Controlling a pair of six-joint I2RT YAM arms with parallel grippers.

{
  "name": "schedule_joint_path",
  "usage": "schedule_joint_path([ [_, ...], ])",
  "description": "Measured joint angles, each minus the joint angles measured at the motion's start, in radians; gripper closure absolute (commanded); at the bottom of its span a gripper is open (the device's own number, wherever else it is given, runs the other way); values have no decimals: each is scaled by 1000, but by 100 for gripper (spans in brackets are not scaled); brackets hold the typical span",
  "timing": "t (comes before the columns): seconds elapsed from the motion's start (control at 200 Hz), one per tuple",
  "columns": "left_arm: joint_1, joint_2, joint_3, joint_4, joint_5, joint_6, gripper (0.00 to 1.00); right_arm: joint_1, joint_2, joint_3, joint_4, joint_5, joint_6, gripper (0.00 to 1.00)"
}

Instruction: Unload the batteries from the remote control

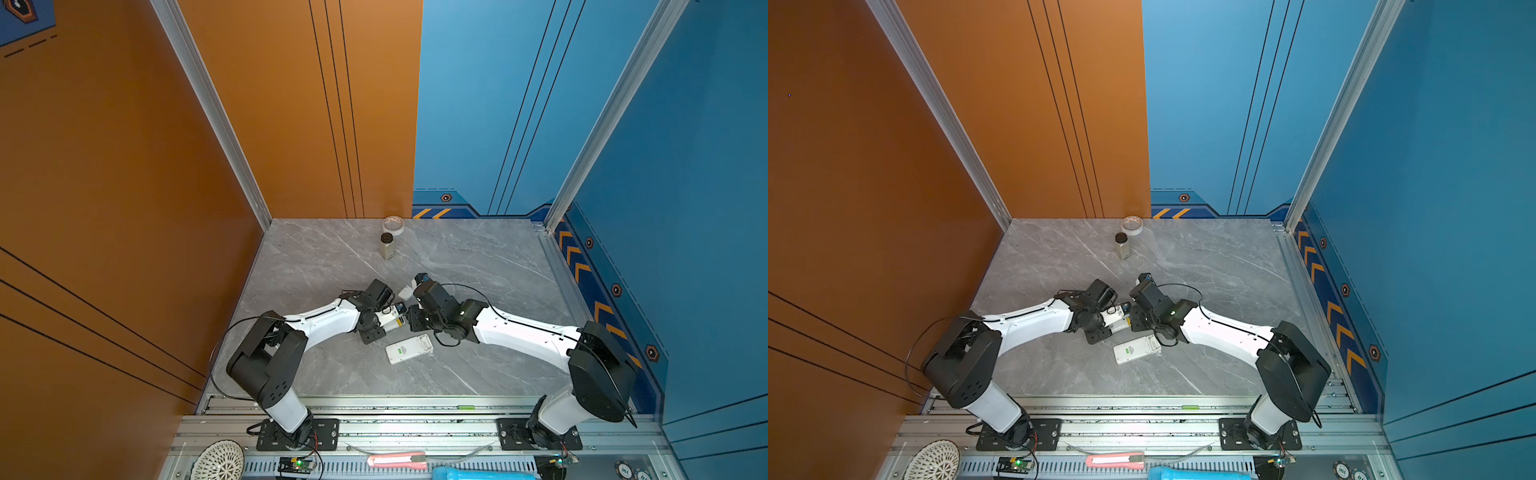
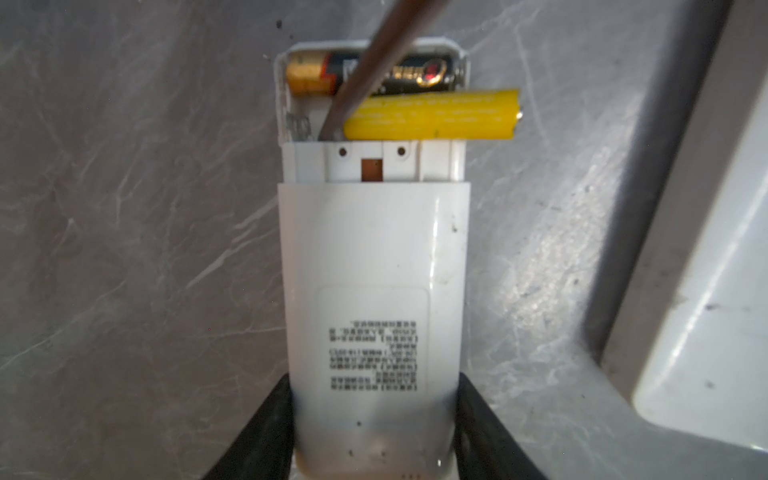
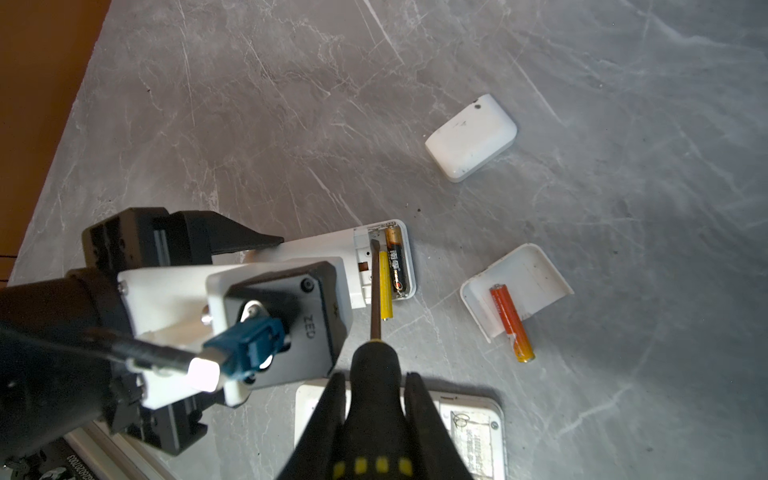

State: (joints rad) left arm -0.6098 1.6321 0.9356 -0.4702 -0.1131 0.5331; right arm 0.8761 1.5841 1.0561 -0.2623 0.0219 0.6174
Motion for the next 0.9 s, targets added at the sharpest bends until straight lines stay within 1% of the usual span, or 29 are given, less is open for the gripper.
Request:
schedule_joint_path([
  [0.23, 0, 0, 0, 1, -4, 1, 100, 0, -2, 4, -13, 0, -12, 100],
  [0.601, 0, 0, 0, 8, -31, 1, 100, 1, -16, 27, -102, -24, -18, 100],
  [0.901, 0, 0, 0, 26, -44, -1, 100, 0, -29, 27, -121, -21, -14, 100],
])
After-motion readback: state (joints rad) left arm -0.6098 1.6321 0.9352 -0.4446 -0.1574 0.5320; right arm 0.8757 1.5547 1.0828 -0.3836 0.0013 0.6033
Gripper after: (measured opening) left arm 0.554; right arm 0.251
